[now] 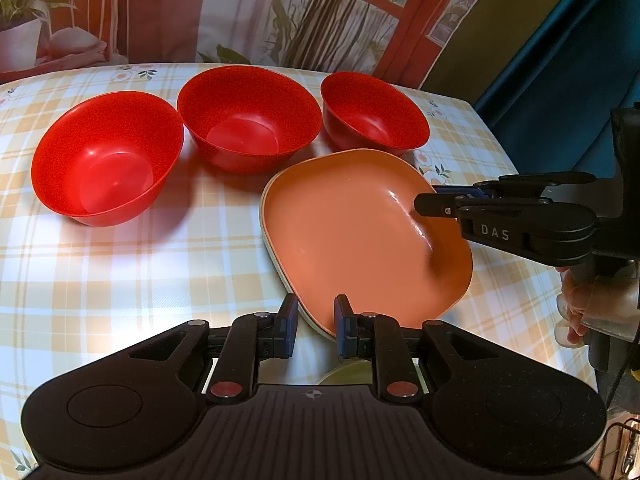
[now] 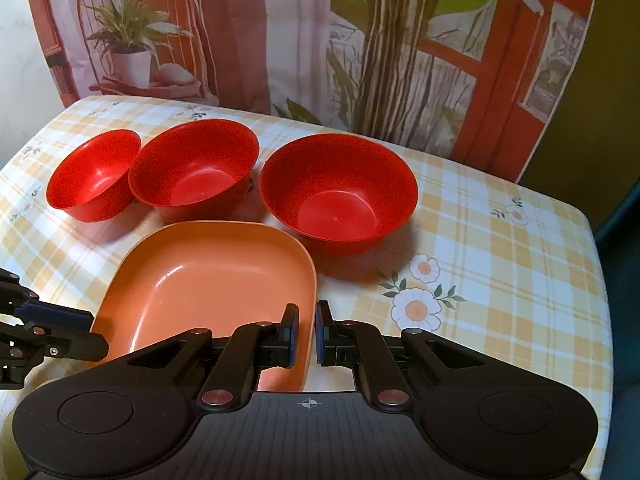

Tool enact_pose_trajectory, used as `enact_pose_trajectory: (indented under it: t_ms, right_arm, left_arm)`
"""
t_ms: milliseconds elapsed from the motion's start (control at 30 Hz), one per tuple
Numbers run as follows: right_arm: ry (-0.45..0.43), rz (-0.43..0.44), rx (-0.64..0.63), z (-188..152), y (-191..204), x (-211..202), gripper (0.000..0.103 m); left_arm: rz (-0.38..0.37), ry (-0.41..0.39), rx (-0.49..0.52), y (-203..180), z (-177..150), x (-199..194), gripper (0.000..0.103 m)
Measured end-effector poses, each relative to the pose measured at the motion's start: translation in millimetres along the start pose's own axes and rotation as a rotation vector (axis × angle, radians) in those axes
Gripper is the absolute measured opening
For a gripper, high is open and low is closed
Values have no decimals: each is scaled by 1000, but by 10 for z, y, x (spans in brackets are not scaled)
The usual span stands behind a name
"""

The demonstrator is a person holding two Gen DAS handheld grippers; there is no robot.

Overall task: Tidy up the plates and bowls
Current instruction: 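Lift the orange plate with both grippers and lower it onto an olive-green plate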

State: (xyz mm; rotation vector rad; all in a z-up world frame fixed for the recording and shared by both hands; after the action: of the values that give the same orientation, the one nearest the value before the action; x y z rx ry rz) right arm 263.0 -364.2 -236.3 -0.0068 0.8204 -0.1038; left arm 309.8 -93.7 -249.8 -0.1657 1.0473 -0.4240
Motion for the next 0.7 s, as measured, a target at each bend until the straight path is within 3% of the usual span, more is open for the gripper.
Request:
enact_pose_trajectory:
  t_ms: [267,500,700]
  right_arm:
    - [-6,-25,-24,-75,37,39,8]
    - [-85,-20,24,-135,-40,-92,9]
    - [-97,-2,4,-145,-59,-198,4]
  left_arm:
    - [3,-2,-11,28,-14,1,20]
    - [25,-50,1,5,3,-30,20]
    - [33,-56,-3,6,1,-22,20]
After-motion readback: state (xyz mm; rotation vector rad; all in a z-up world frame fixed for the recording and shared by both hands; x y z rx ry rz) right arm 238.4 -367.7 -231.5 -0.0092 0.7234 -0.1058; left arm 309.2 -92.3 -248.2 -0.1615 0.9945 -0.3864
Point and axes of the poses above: each gripper's, at about its wrist camera, not at the fingertips, and x roughly the way its jaws point, y to its left, z to its top, the point moved 3 cm from there along x, roughly the way its jaws point, and after that the axes turned 2 degrees about -z, right-handed, at the moved point
